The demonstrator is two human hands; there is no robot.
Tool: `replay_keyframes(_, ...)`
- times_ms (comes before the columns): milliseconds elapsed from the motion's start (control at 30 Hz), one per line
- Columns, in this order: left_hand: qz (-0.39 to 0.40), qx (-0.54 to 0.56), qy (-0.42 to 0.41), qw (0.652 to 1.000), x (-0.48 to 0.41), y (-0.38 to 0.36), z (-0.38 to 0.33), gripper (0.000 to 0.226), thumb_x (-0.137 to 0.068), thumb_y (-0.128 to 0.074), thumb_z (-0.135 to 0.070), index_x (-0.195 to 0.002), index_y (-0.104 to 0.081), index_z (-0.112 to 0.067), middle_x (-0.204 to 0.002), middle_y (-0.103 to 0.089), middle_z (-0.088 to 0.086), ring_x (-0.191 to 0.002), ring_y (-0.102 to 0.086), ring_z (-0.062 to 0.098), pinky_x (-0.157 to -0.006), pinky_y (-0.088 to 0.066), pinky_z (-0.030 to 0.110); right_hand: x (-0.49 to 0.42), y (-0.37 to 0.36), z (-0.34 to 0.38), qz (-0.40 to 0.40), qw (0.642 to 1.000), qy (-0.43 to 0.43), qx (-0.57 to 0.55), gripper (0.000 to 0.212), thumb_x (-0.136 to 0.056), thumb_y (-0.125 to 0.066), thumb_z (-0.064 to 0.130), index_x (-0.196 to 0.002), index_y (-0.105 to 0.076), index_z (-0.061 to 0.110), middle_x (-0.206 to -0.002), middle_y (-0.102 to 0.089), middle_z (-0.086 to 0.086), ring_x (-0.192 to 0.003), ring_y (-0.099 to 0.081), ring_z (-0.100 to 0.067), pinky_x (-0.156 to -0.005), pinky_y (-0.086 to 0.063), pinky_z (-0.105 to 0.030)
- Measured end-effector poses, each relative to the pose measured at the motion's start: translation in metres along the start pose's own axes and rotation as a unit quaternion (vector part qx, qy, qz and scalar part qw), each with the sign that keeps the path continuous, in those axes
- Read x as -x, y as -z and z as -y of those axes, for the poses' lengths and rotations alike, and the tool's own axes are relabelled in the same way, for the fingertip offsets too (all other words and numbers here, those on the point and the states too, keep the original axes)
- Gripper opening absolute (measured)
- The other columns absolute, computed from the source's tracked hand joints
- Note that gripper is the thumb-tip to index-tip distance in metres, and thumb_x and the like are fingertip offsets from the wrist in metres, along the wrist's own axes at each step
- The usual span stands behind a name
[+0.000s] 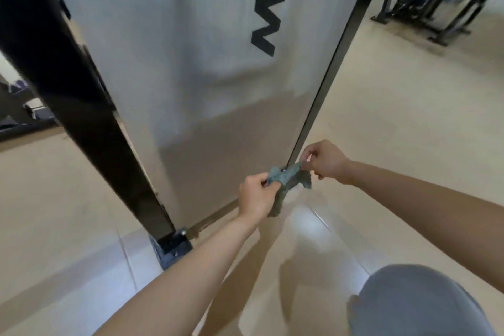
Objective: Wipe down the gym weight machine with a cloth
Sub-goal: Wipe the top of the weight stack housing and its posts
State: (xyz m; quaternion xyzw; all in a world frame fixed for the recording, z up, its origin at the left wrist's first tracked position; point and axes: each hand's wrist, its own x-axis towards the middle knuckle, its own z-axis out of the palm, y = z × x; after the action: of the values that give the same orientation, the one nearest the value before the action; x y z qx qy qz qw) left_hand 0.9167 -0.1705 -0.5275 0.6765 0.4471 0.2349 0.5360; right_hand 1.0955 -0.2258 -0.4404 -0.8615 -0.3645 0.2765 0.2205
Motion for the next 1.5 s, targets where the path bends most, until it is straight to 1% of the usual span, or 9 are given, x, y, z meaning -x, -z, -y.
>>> replay_keyframes(100,-0.006,0.08,0.051,0.995,-0.029,-0.056,0.006,0.016,-0.082,-0.072,-0.026,-0.066,-0.072,-0.026,-0.062,-0.07,-0.003,-0.061,-0.066,0.02,-0.067,-0.061,0.039,-0.036,-0.002,-0.055,-0.031,0.993,-0.043,-0.107,0.006,-0.086,-0.066,-0.003,-0.085,-0.068,0.002,-0.064,-0.068,-0.014,-0.045,-0.062,-0.02,-0.044,-0.055,-0.027)
replay_keyframes(300,-0.089,0.241,0.213,0.943,-0.063,-0.142,0.02,0.014,-0.094,-0.068,-0.009,-0.081,-0.071,-0.014,-0.076,-0.074,0.013,-0.06,-0.064,0.018,-0.056,-0.055,0.026,-0.122,-0.02,-0.13,0.037,0.966,-0.09,-0.24,0.012,-0.092,-0.058,-0.002,-0.084,-0.059,0.006,-0.082,-0.068,-0.022,-0.064,-0.066,-0.032,-0.077,-0.062,-0.049)
replay_keyframes(567,-0.197,0.43,0.319,0.821,-0.123,-0.212,0.008,0.018,-0.096,-0.064,0.0,-0.114,-0.061,-0.003,-0.108,-0.073,0.021,-0.102,-0.072,0.03,-0.082,-0.059,0.033,-0.214,0.001,-0.149,0.121,0.949,-0.046,-0.289,0.016,-0.098,-0.059,0.002,-0.086,-0.057,0.014,-0.093,-0.065,-0.013,-0.083,-0.067,-0.023,-0.074,-0.062,-0.038)
replay_keyframes(733,-0.23,0.42,0.353,0.804,-0.148,-0.236,0.005,0.027,-0.095,-0.065,0.0,-0.121,-0.06,-0.003,-0.091,-0.068,0.012,-0.077,-0.063,0.02,-0.082,-0.056,0.032,-0.242,-0.024,-0.16,0.132,0.906,-0.058,-0.397,0.039,-0.092,-0.05,-0.01,-0.121,-0.061,0.014,-0.12,-0.063,-0.011,-0.109,-0.062,-0.031,-0.095,-0.054,-0.052)
replay_keyframes(867,-0.264,0.428,0.345,0.792,-0.161,-0.241,0.015,0.042,-0.099,-0.059,0.001,-0.14,-0.05,-0.003,-0.125,-0.065,0.024,-0.114,-0.065,0.035,-0.1,-0.053,0.04,-0.255,-0.067,-0.176,0.182,0.893,-0.055,-0.408,0.071,-0.091,-0.052,-0.014,-0.152,-0.034,0.019,-0.141,-0.056,-0.014,-0.127,-0.056,-0.031,-0.106,-0.048,-0.047)
replay_keyframes(933,-0.266,0.431,0.35,0.788,-0.163,-0.244,0.021,0.043,-0.101,-0.057,-0.001,-0.143,-0.047,-0.003,-0.135,-0.059,0.027,-0.126,-0.058,0.04,-0.104,-0.051,0.041,-0.263,-0.076,-0.181,0.183,0.893,-0.053,-0.408,0.065,-0.091,-0.051,-0.016,-0.146,-0.043,0.017,-0.138,-0.058,-0.016,-0.122,-0.058,-0.029,-0.099,-0.053,-0.038)
replay_keyframes(1067,-0.282,0.449,0.349,0.772,-0.169,-0.247,0.027,0.038,-0.1,-0.06,-0.005,-0.137,-0.051,-0.004,-0.128,-0.064,0.024,-0.104,-0.066,0.031,-0.092,-0.056,0.037,-0.272,-0.079,-0.192,0.254,0.879,-0.041,-0.402,0.052,-0.095,-0.052,-0.013,-0.132,-0.055,0.023,-0.132,-0.059,-0.007,-0.123,-0.058,-0.029,-0.097,-0.054,-0.042)
replay_keyframes(1200,-0.309,0.454,0.352,0.758,-0.173,-0.247,0.019,0.03,-0.097,-0.065,-0.004,-0.126,-0.058,-0.002,-0.113,-0.071,0.024,-0.1,-0.072,0.029,-0.095,-0.058,0.04,-0.275,-0.065,-0.192,0.274,0.87,-0.019,-0.408,0.055,-0.092,-0.057,-0.015,-0.137,-0.055,0.016,-0.13,-0.056,-0.006,-0.12,-0.058,-0.028,-0.07,-0.06,-0.027)
replay_keyframes(1500,-0.307,0.463,0.299,0.776,-0.157,-0.221,-0.038,0.016,-0.091,-0.07,0.002,-0.105,-0.065,0.0,-0.107,-0.072,0.021,-0.098,-0.073,0.027,-0.096,-0.058,0.038,-0.264,-0.025,-0.163,0.19,0.923,0.115,-0.315,0.064,-0.078,-0.078,-0.007,-0.136,-0.058,0.011,-0.122,-0.069,-0.007,-0.109,-0.068,-0.019,-0.092,-0.058,-0.033)
